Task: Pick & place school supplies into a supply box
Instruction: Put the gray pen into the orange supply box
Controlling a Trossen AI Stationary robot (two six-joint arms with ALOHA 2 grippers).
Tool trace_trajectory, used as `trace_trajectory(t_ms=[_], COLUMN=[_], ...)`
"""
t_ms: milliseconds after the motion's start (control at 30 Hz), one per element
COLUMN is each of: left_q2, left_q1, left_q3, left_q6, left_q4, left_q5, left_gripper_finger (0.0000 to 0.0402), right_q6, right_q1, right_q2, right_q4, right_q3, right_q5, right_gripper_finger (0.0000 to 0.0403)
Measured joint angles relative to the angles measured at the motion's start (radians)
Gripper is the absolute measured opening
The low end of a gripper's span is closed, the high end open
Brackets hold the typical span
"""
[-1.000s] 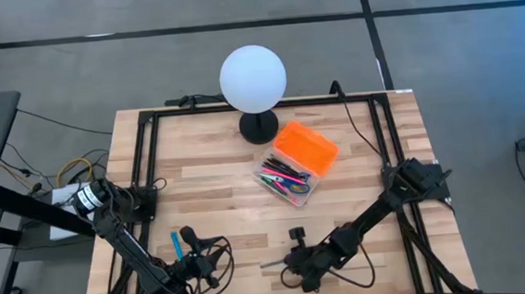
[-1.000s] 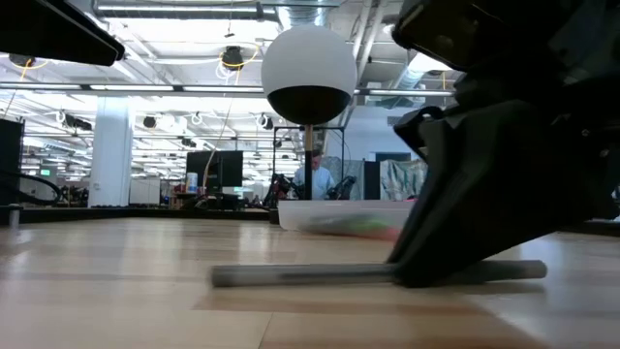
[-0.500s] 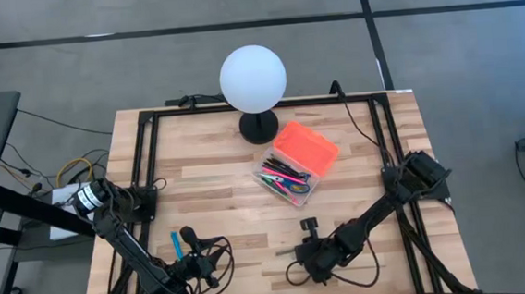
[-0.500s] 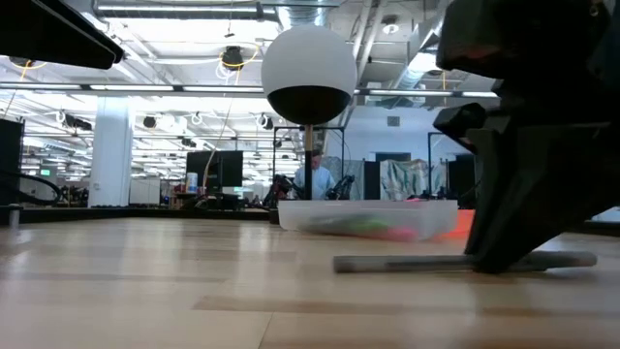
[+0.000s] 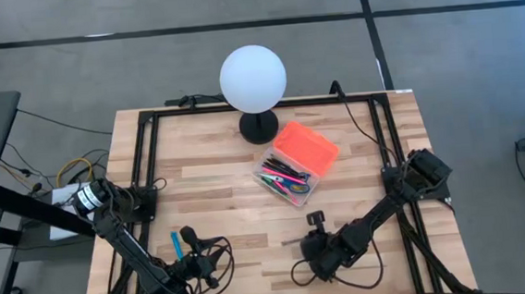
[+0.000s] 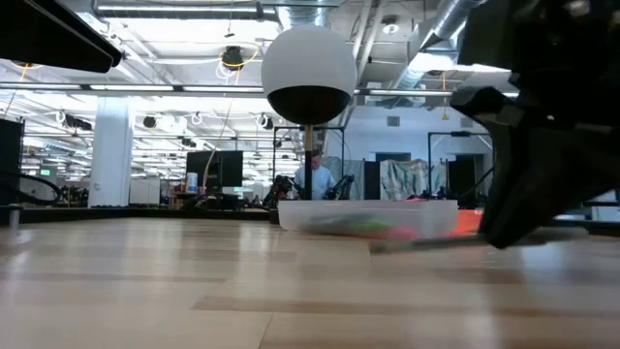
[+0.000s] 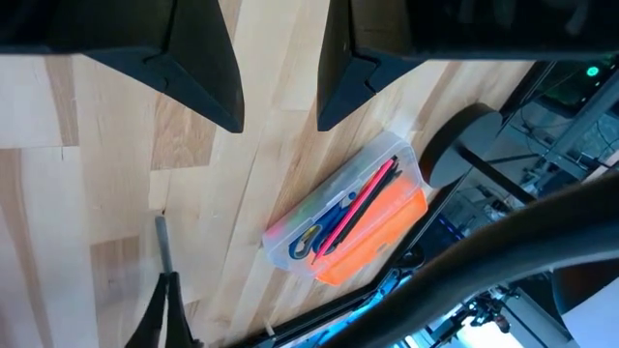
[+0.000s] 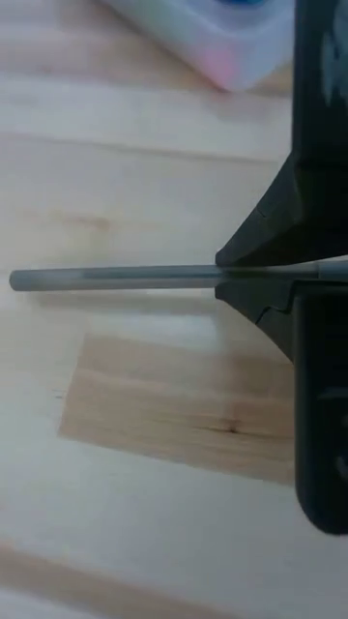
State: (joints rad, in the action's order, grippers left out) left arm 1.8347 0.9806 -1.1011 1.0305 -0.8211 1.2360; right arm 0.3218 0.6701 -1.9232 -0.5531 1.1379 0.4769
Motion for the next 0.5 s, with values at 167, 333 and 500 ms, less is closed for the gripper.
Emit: trace_trajectory(t_ms=[167,333,500], left_q2=[0.000,0.000,0.000], left_q1=[0.000,0.000,0.000], left_q3=[0.000,0.000,0.000], left_q6=[-0.004,-0.005,-0.006], left_q4=[0.000,0.000,0.000], left_q5=[0.000,0.000,0.000], left_gripper_finger=[0.0128,0.0128,0.0128], right_q6=[-0.011,-0.016,0.091], right_q1=[0.011,0.022,-0.025], right_q2=[0.000,0.002,0.003], right_q4=[-0.035,-0.097,-0.202], right_q3=[0.032,0.074,0.137], right_q5=[0.060,0.225,0.391], right_gripper_finger=[0.0000,0.0000,0.0000])
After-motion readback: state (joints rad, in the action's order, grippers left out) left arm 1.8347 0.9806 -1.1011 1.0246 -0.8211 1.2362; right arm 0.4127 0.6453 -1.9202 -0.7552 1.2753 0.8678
